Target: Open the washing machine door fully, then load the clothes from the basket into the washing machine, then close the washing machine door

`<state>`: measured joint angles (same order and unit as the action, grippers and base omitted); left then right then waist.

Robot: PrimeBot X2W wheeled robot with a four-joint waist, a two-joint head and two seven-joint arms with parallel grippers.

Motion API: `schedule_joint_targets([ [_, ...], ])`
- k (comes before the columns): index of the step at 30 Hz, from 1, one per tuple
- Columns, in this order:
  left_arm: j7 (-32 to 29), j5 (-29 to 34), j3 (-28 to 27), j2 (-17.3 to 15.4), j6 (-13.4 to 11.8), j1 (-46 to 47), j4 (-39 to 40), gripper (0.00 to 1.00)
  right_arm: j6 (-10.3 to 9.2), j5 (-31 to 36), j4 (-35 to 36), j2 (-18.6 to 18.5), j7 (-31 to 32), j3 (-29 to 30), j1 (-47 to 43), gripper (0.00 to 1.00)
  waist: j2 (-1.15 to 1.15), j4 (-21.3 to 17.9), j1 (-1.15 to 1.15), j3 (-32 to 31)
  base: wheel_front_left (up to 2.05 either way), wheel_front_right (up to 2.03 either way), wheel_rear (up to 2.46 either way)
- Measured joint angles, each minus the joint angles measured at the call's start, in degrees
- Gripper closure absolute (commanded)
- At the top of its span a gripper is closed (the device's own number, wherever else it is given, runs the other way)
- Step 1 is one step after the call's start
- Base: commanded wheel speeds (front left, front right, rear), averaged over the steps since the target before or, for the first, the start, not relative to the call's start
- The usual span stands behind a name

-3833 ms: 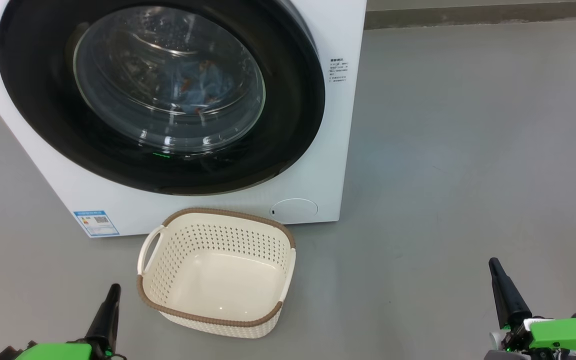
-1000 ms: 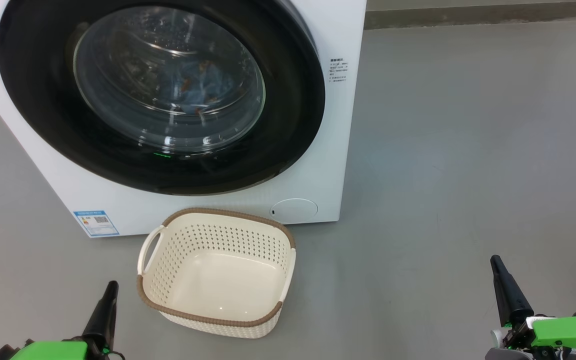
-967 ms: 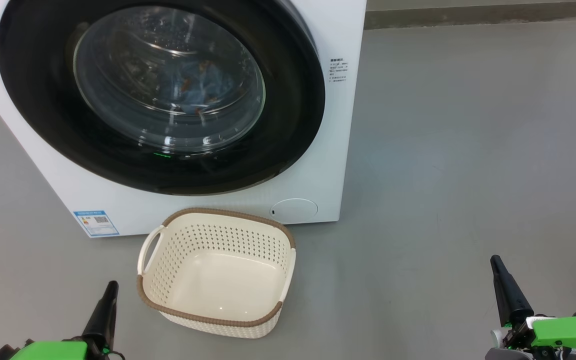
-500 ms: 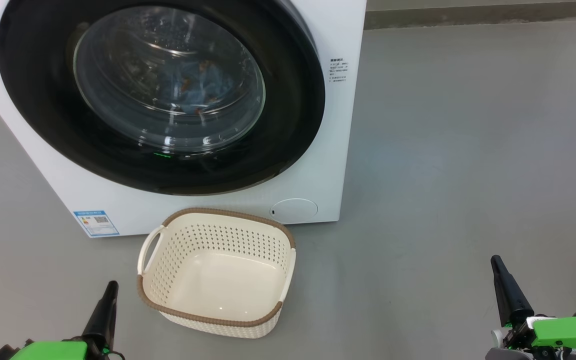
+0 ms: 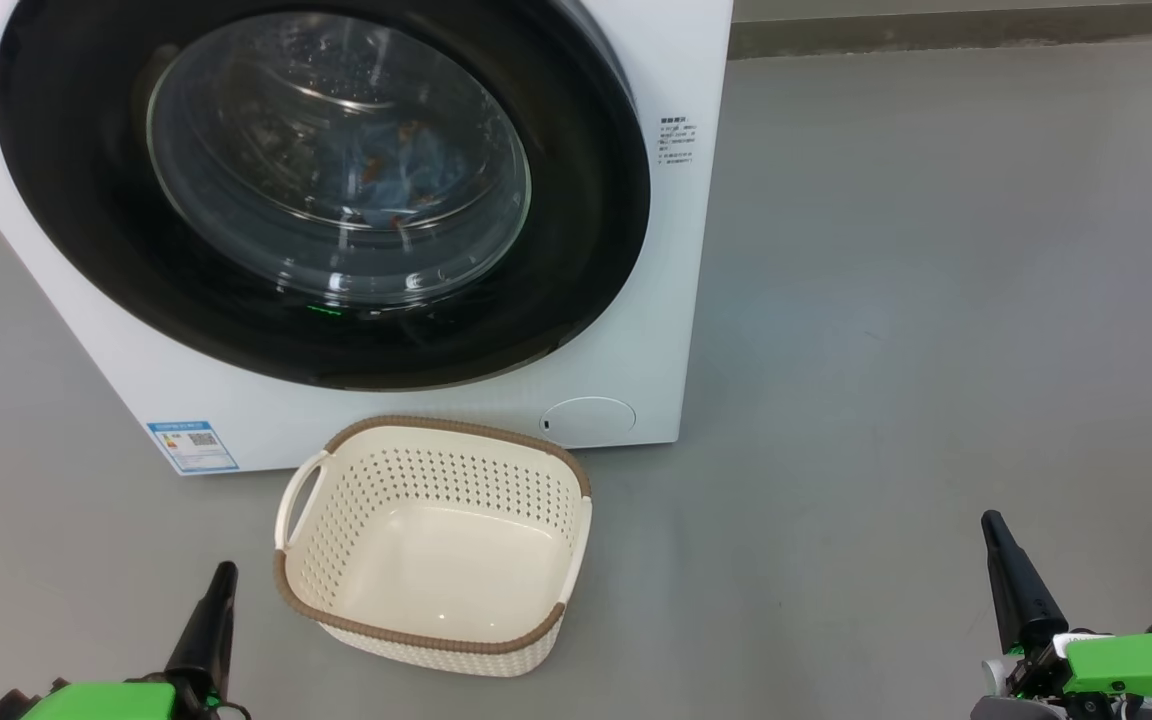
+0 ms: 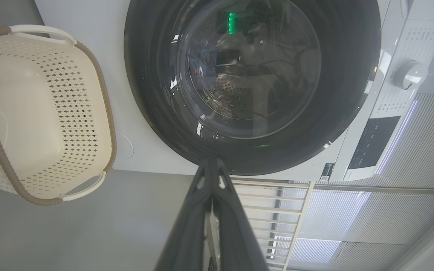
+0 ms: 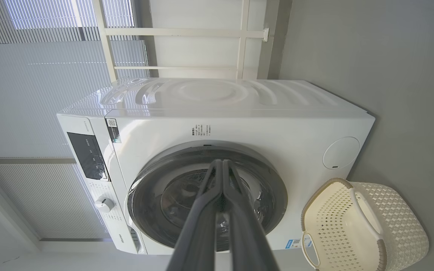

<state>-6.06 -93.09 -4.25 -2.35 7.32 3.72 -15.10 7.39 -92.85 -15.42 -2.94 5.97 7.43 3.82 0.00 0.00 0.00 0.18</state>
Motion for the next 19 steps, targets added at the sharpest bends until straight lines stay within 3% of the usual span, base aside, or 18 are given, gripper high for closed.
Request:
schedule_joint_targets([
  [19, 0.00, 0.01, -0.08, 0.02, 0.00, 0.01, 0.00, 1.00, 0.00, 0.01, 0.00, 0.04, 0.00, 0.09, 0.00, 1.00, 0.00, 0.00, 0.00, 0.00, 0.00, 0.00, 0.00],
])
